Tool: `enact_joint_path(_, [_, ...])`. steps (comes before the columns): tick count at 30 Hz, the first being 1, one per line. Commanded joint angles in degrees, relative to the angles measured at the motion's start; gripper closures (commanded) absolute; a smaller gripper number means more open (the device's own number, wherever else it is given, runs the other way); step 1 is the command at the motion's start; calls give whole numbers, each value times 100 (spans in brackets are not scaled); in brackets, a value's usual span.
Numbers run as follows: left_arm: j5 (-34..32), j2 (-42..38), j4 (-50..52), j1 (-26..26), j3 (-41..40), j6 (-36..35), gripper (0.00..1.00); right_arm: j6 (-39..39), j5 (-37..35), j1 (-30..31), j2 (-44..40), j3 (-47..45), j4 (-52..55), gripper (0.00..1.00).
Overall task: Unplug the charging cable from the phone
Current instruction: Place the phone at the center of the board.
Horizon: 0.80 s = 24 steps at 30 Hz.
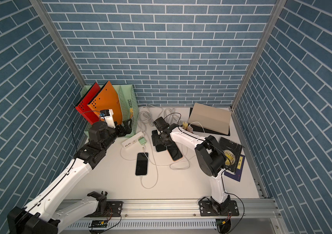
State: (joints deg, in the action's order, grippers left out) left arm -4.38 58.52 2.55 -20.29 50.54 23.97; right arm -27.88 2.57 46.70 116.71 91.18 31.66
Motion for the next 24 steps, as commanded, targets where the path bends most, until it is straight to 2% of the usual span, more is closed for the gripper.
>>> enact_joint_path(1, [-253,-73,-131,64,-140,80,0,-236,-463,168,335,391,516,87])
enact_joint_path(8, [-422,-60,-44,113,-129,163,0,-200,-636,465,1065,784,908,84])
enact_joint_path(13, [-510,-18,146,122,-36,201,0,-209,-738,511,1202,820,929,78])
enact_joint_path(19, [-545,87,417,122,112,317,0,-192,-821,516,1123,915,908,53])
enact_joint_path(24, [-526,142,823,127,251,566,0,-165,-633,486,784,850,710,26])
